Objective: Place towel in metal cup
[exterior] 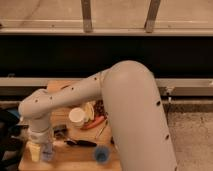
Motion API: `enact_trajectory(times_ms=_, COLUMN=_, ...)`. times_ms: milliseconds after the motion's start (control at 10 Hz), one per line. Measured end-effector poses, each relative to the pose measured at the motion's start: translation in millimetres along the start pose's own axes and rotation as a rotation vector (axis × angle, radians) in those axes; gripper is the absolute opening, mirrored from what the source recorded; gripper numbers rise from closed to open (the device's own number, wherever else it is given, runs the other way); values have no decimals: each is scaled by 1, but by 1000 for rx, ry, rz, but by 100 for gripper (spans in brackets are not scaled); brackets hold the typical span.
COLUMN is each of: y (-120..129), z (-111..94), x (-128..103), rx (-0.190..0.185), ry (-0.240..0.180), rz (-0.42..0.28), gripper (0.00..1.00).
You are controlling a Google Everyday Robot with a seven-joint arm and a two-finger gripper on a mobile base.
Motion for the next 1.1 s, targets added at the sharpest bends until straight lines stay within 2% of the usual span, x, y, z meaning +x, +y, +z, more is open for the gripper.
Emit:
enact_trajectory(times_ms=200, y=-3, z=-9, x=6, rx=25, ry=-13, rz=20, gripper=80)
enact_trajectory(times_ms=400, y=-7, z=-38, x=14, rx=80, ry=-53, rz=50, gripper=80)
enact_trajectory(times_ms=600, y=-17, z=-85, x=28, rx=160, ry=-111, rz=104, gripper=80)
enact_trajectory(times_ms=700, y=-29, z=-103, x=38, rx=197, ry=-138, rz=139, gripper=80)
enact_trajectory(times_ms=900, y=-64, z=-139, x=60, rx=278, ry=-220, rz=242, gripper=80)
enact_trajectory(times_ms=1100, y=-70, z=-145, x=64, rx=292, ry=-236, rz=262, gripper=80)
